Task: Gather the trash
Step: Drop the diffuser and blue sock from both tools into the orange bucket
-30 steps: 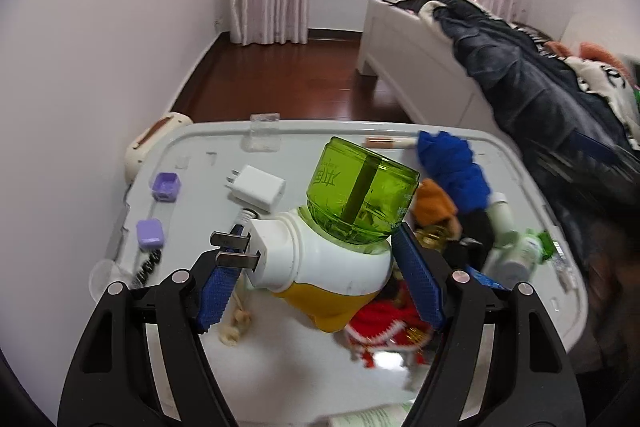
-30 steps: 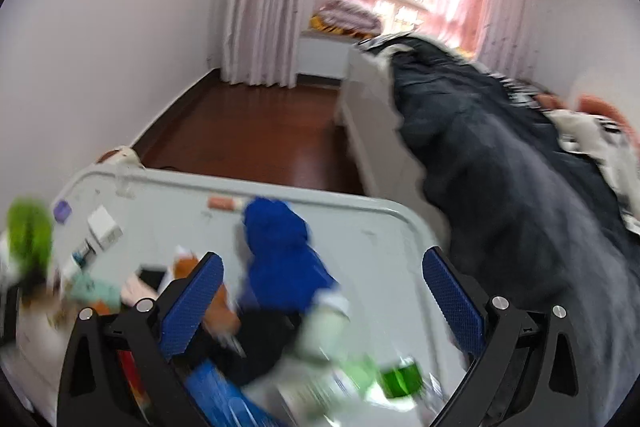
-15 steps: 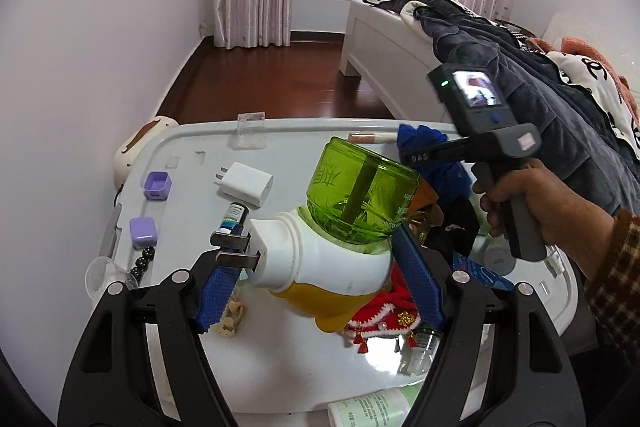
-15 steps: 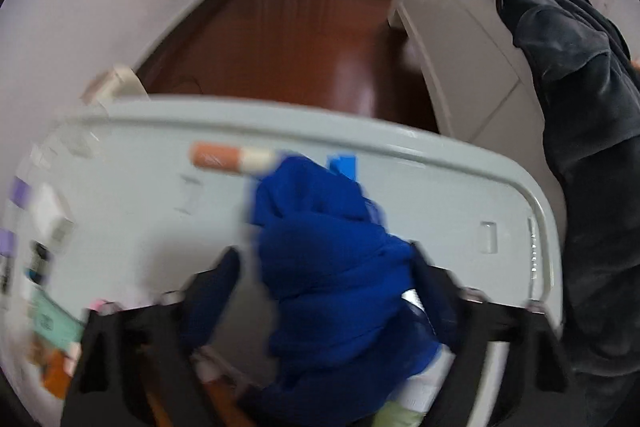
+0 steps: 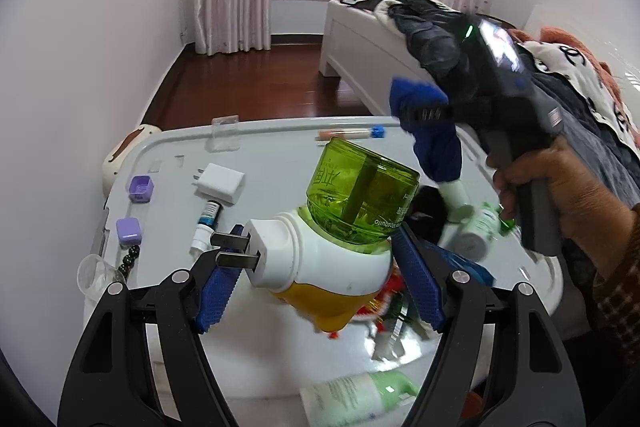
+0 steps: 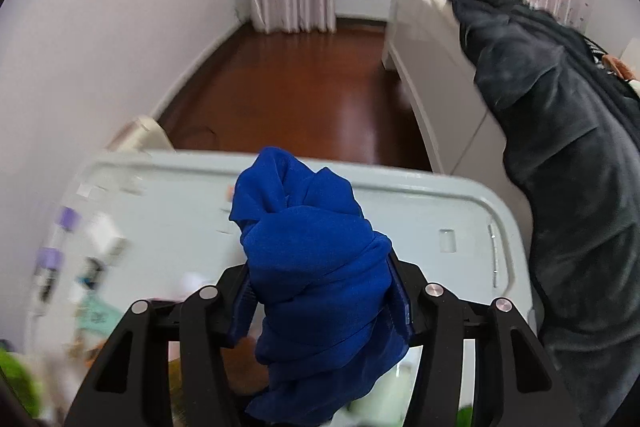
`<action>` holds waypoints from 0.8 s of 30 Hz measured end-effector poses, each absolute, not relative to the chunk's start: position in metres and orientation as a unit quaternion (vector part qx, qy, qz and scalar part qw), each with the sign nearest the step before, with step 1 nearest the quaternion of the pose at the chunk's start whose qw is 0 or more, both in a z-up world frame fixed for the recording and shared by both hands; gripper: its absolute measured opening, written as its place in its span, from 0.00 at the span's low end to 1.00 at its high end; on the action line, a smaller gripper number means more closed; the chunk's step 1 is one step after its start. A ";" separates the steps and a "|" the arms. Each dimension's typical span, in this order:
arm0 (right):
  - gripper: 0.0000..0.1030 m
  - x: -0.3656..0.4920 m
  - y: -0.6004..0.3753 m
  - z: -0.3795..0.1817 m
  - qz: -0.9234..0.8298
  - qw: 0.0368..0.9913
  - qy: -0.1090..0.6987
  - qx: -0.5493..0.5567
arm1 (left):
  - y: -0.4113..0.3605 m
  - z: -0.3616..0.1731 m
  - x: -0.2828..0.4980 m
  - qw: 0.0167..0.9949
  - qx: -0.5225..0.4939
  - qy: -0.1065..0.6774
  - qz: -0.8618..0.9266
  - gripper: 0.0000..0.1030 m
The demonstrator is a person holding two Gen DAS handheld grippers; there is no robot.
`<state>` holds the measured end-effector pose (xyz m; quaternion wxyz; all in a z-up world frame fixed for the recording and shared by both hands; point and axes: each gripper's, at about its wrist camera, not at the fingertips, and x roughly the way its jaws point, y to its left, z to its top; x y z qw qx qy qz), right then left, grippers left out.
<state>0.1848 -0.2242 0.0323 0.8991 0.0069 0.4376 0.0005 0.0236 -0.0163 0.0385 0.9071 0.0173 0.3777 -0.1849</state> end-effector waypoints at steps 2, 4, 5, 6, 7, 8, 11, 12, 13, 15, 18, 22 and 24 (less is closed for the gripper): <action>0.52 0.157 -0.219 0.054 0.020 0.908 0.419 0.008 | -0.021 0.041 0.002 0.904 0.024 0.377 -0.199 0.70; 0.52 0.114 -0.212 0.074 0.046 0.915 0.401 0.006 | -0.023 0.040 -0.021 0.898 0.027 0.385 -0.213 0.70; 0.52 0.094 -0.209 0.079 0.057 0.916 0.397 0.008 | -0.024 0.038 -0.034 0.892 0.029 0.392 -0.221 0.70; 0.52 0.066 -0.206 0.081 0.070 0.915 0.398 0.014 | -0.025 0.035 -0.047 0.887 0.032 0.401 -0.228 0.70; 0.52 0.040 -0.205 0.079 0.083 0.911 0.404 0.021 | -0.026 0.028 -0.063 0.878 0.038 0.415 -0.235 0.70; 0.53 0.021 -0.205 0.075 0.090 0.908 0.409 0.026 | -0.027 0.022 -0.077 0.870 0.043 0.428 -0.240 0.70; 0.53 -0.043 -0.206 0.048 0.106 0.889 0.443 0.055 | -0.030 -0.008 -0.115 0.839 0.055 0.477 -0.257 0.70; 0.53 -0.063 -0.205 0.035 0.111 0.879 0.458 0.071 | -0.032 -0.021 -0.128 0.826 0.060 0.496 -0.261 0.70; 0.53 -0.081 -0.204 0.021 0.114 0.869 0.474 0.083 | -0.033 -0.030 -0.136 0.817 0.064 0.509 -0.264 0.70; 0.53 -0.106 -0.200 -0.002 0.117 0.851 0.502 0.101 | -0.034 -0.049 -0.151 0.795 0.065 0.540 -0.268 0.70; 0.53 -0.132 -0.191 -0.036 0.116 0.826 0.541 0.109 | -0.034 -0.074 -0.161 0.760 0.050 0.588 -0.272 0.70; 0.63 -0.148 -0.187 -0.065 0.125 0.793 0.580 0.142 | -0.025 -0.085 -0.162 0.737 0.023 0.624 -0.261 0.72; 0.79 -0.153 -0.188 -0.075 0.123 0.781 0.591 0.157 | -0.018 -0.077 -0.160 0.744 0.017 0.618 -0.254 0.78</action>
